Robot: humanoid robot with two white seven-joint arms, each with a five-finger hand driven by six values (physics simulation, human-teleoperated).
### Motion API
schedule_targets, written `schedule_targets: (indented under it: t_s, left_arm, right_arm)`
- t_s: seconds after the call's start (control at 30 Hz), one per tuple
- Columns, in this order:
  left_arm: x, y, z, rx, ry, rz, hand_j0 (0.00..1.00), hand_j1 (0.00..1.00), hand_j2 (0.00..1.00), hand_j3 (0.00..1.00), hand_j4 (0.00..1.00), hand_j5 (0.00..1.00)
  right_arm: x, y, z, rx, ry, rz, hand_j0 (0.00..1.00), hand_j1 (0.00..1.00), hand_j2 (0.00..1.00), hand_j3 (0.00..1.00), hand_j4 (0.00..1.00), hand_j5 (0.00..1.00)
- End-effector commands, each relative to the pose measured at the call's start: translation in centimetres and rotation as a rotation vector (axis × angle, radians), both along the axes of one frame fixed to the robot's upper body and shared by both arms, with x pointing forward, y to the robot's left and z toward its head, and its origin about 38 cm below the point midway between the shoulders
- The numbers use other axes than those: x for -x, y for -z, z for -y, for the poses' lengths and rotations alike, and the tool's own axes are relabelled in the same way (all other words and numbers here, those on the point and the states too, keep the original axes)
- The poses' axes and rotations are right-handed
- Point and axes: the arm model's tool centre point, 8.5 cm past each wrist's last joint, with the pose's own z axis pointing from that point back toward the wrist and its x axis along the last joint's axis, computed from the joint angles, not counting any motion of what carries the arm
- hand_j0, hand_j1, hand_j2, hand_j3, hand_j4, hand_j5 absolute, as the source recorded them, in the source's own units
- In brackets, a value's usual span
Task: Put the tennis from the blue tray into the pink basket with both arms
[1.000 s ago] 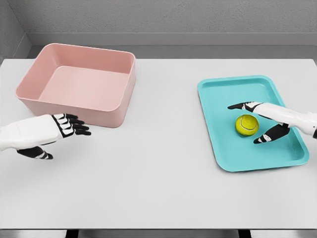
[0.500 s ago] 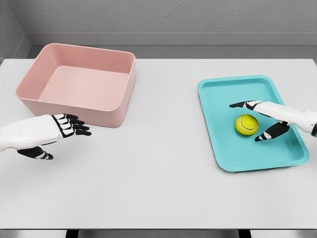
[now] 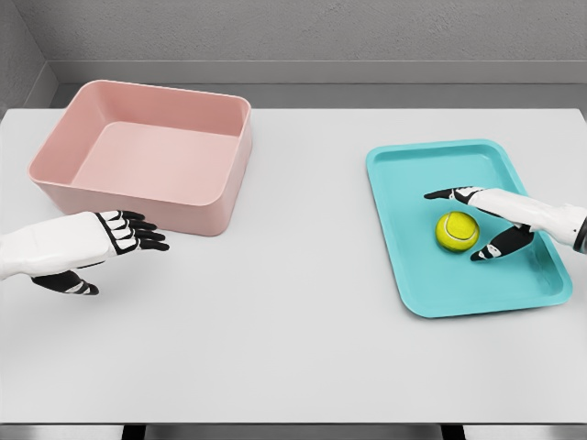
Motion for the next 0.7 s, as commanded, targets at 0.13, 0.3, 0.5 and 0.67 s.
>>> schedule_targets:
  t_s: [0.13,0.3,0.5,0.67]
  left_arm:
    - [0.03,0.04,0.01,0.006,-0.002,-0.004,1.00,1.00,1.00,1.00,1.00,1.00]
    - [0.02,0.28,0.26,0.002,0.003,-0.013,1.00,1.00,1.00,1.00,1.00,1.00]
    - [0.02,0.30,0.30,0.003,0.004,-0.014,1.00,1.00,1.00,1.00,1.00,1.00]
    - [0.02,0.30,0.30,0.003,0.004,-0.014,1.00,1.00,1.00,1.00,1.00,1.00]
  right_arm:
    - [-0.27,0.28,-0.28,0.019,-0.001,0.002,0.92,0.92,0.92,0.92,0.92,0.92]
    - [-0.35,0.31,-0.09,0.021,0.004,0.000,0.89,0.89,0.89,0.89,0.89,0.89]
    - [-0.74,0.05,0.37,0.025,0.019,0.004,0.82,0.82,0.82,0.82,0.82,0.82]
    - [-0.75,0.66,0.29,0.041,0.020,-0.006,0.81,0.81,0.81,0.81,0.81,0.81]
